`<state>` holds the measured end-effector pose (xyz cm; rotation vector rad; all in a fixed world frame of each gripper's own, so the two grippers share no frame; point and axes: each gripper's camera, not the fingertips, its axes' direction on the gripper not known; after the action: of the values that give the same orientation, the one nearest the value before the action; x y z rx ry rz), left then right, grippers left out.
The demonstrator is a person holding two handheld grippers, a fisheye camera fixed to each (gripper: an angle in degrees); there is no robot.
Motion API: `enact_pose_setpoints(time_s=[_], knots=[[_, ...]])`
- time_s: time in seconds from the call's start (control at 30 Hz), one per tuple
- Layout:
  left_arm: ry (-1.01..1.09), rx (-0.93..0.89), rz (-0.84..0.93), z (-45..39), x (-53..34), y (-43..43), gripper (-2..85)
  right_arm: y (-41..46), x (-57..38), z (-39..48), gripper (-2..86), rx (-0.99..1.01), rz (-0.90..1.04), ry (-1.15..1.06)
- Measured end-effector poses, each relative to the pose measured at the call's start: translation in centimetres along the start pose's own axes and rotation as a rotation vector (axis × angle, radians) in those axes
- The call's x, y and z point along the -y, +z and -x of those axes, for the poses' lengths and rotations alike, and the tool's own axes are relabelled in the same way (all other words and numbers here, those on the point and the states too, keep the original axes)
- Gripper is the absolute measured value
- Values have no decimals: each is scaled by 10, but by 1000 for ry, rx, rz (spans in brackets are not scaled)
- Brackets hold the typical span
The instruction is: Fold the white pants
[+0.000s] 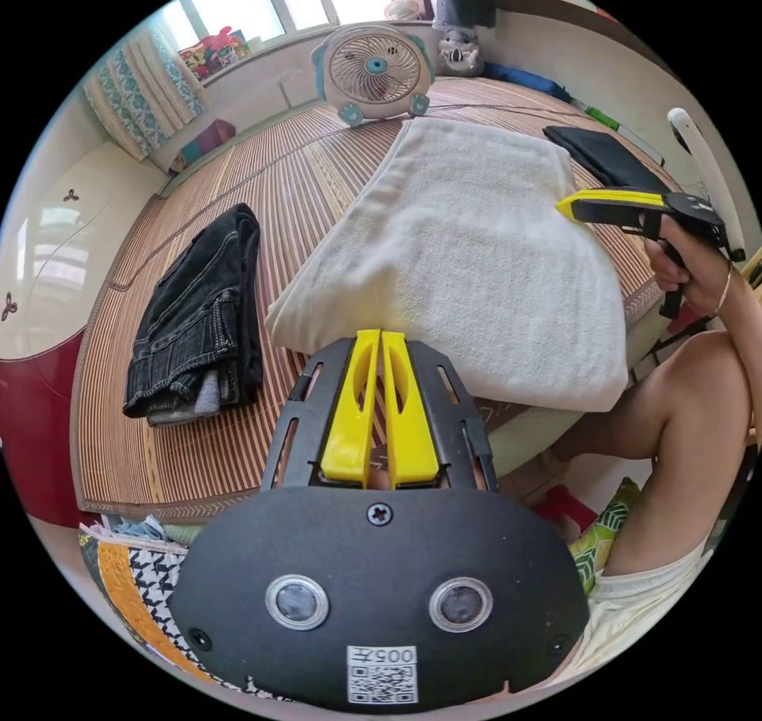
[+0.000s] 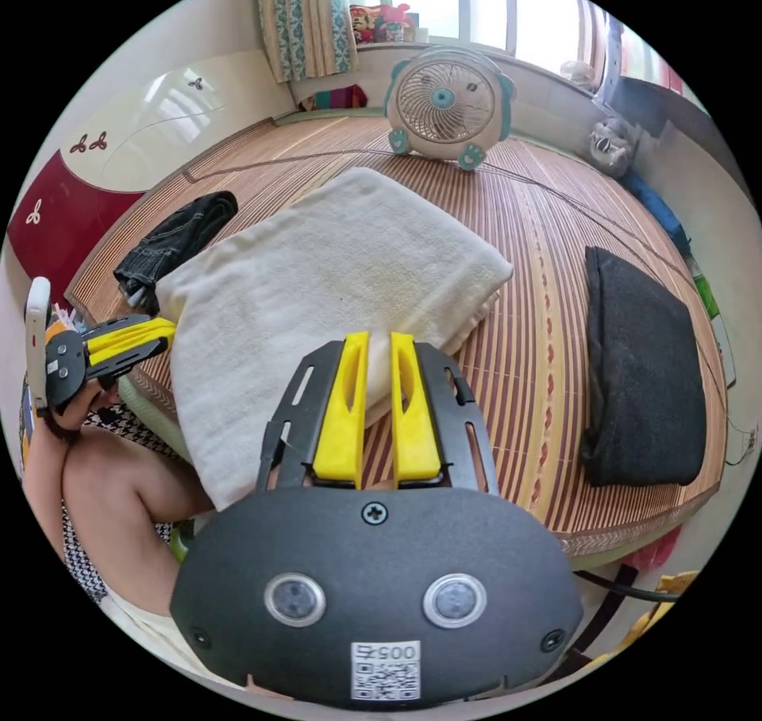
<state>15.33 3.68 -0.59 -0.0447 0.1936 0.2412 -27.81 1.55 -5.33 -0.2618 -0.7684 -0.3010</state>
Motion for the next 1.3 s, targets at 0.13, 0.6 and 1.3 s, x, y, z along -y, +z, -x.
enact_pose_setpoints(time_s=[0.13, 0.6, 1.3], knots=[[23, 54, 9, -11, 10, 3, -6, 6, 7, 6, 27, -10, 54, -26], [-224, 186, -83, 5, 49, 9, -6, -6, -44, 35, -6, 314, 213, -369], [-182, -95, -371, -33, 17, -93, 38, -138, -133, -98, 56, 46, -423, 127]])
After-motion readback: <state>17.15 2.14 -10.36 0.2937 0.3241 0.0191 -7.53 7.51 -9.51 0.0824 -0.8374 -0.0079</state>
